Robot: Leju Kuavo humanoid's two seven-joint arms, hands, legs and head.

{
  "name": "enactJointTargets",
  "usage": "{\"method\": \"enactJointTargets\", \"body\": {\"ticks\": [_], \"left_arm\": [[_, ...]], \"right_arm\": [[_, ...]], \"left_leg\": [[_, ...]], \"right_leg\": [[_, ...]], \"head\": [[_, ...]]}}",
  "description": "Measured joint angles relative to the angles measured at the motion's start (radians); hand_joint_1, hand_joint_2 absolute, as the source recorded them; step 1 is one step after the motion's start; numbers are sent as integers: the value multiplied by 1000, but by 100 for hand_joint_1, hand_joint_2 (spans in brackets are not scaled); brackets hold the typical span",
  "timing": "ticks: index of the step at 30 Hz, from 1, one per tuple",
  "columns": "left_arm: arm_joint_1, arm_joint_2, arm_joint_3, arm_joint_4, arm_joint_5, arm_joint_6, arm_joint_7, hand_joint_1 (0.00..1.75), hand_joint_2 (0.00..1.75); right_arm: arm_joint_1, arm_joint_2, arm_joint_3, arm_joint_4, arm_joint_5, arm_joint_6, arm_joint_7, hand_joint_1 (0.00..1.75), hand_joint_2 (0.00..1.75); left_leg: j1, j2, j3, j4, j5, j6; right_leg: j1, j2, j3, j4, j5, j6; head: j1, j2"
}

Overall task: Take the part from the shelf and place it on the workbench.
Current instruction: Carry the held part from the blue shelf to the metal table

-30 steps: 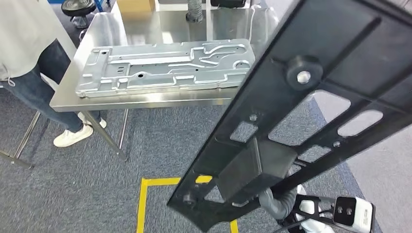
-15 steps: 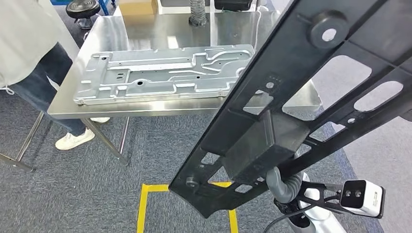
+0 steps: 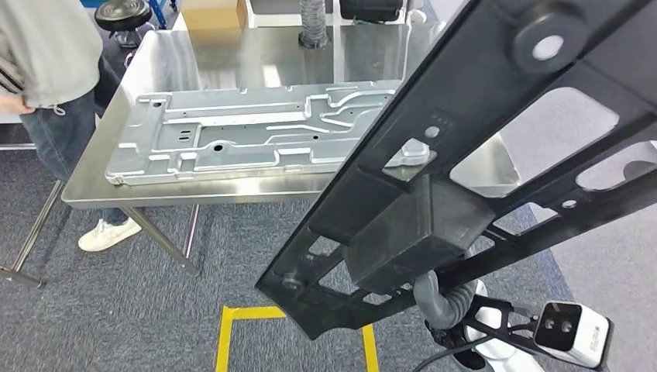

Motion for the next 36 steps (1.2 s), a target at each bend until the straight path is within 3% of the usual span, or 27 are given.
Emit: {"method": "enactJointTargets", "body": {"ticks": [2, 5, 6, 7, 9, 10, 12, 15, 16, 20, 21, 22, 23, 25, 26, 30, 32, 35, 36], "left_arm": [[0, 2, -2, 0, -4, -4, -3, 0, 175], [1, 3, -6, 0, -8, -4, -4, 0, 175], [1, 3, -8, 0, -9, -4, -4, 0, 175], [1, 3, -9, 0, -10, -4, -4, 0, 175], [1, 3, -11, 0, -10, -4, -4, 0, 175], [0, 3, -12, 0, -10, -2, -4, 0, 175], [-1, 3, -12, 0, -8, 1, -3, 0, 175], [-2, 2, -12, 1, -2, 4, -3, 0, 175], [-2, 2, -12, 1, 0, 5, -5, 0, 175], [0, 1, -12, 1, 7, 13, -6, 0, 175], [2, 0, -11, 1, 9, 17, -6, 0, 175], [4, -2, -10, 1, 12, 19, -6, 0, 175], [5, -3, -9, 1, 14, 22, -5, 0, 175], [6, -4, -7, 1, 18, 28, -5, 0, 175], [6, -4, -5, 1, 21, 30, -6, 0, 175], [10, -7, 2, 1, 24, 37, -9, 0, 175], [9, -9, 4, 1, 24, 38, -12, 0, 175], [8, -12, 8, 1, 24, 38, -13, 0, 175], [8, -13, 9, 1, 24, 38, -13, 0, 175]], "right_arm": [[0, -3, 4, -17, 11, -12, 0, 175, 175], [10, -5, 10, -30, 21, -16, 0, 175, 175], [12, -7, 11, -32, 21, -15, 0, 175, 175], [14, -8, 12, -33, 21, -15, 0, 175, 175], [14, -11, 13, -34, 17, -13, 0, 175, 175], [14, -14, 13, -35, 13, -10, 0, 175, 175], [14, -17, 13, -35, -1, -1, 0, 175, 175], [14, -19, 12, -35, -12, 14, 0, 175, 175], [14, -20, 12, -35, -12, 20, 0, 175, 175], [33, -19, 11, -36, 2, 45, 0, 175, 175], [42, -19, 10, -36, 7, 54, 0, 175, 175], [51, -19, 9, -35, 10, 64, 0, 175, 175], [57, -19, 6, -35, 13, 73, 0, 175, 175], [65, -19, -2, -35, 16, 96, 0, 175, 175], [69, -18, -8, -34, 17, 108, 0, 175, 175], [82, -16, -38, -33, 17, 146, 0, 175, 175], [86, -16, -56, -32, 16, 158, 0, 175, 175], [97, -16, -72, -32, 16, 164, 0, 175, 175], [101, -16, -74, -32, 16, 164, 0, 175, 175]], "left_leg": [[4, -1, 19, -8, -6, 9], [4, -2, 41, -9, -25, 14], [4, -3, 50, -9, -33, 14], [4, -4, 62, -9, -42, 13], [4, -6, 84, -8, -61, 8], [3, -7, 94, -7, -70, 3], [2, -8, 104, -4, -83, -9], [1, -7, 107, 20, -89, -27], [3, -7, 95, 47, -95, -32], [10, -7, -43, 270, -187, -48], [12, -7, -67, 291, -194, -50], [13, -6, -75, 276, -178, -49], [13, -6, -65, 227, -140, -48], [11, -6, -26, 90, -48, -39], [9, -6, -12, 44, -25, -33], [5, -7, 10, 10, -14, -9], [8, -8, 26, 3, -19, 3], [6, -8, 39, 1, -33, 13], [5, -8, 45, 1, -39, 13]], "right_leg": [[-2, 0, -48, 90, -20, 9], [-5, 0, -167, 255, -90, 22], [-6, 0, -188, 264, -92, 23], [-7, 0, -191, 238, -72, 23], [-7, -1, -158, 108, 25, 17], [-5, -1, -139, 48, 59, 12], [0, -1, -121, -10, 92, -2], [-2, 1, -105, -17, 91, -22], [-3, 1, -96, -20, 87, -27], [-4, 0, -70, -24, 65, -37], [-4, 1, -62, -24, 58, -37], [-3, 2, -52, -24, 50, -36], [-3, 2, -39, -24, 41, -34], [-2, 2, -16, -24, 23, -28], [-1, 2, -8, -24, 16, -23], [-1, 3, -2, -7, 6, 0], [-2, 3, -30, 57, -17, 8], [-4, 3, -147, 238, -92, 18], [-4, 3, -177, 272, -98, 19]], "head": [[2, 0], [3, 0], [3, 0], [3, 0], [4, 0], [3, 0], [2, 0], [0, 0], [-1, 0], [-3, 0], [-3, 0], [-4, 0], [-4, 0], [-3, 0], [-3, 0], [-3, 0], [-2, 0], [-2, 0], [-2, 0]]}}
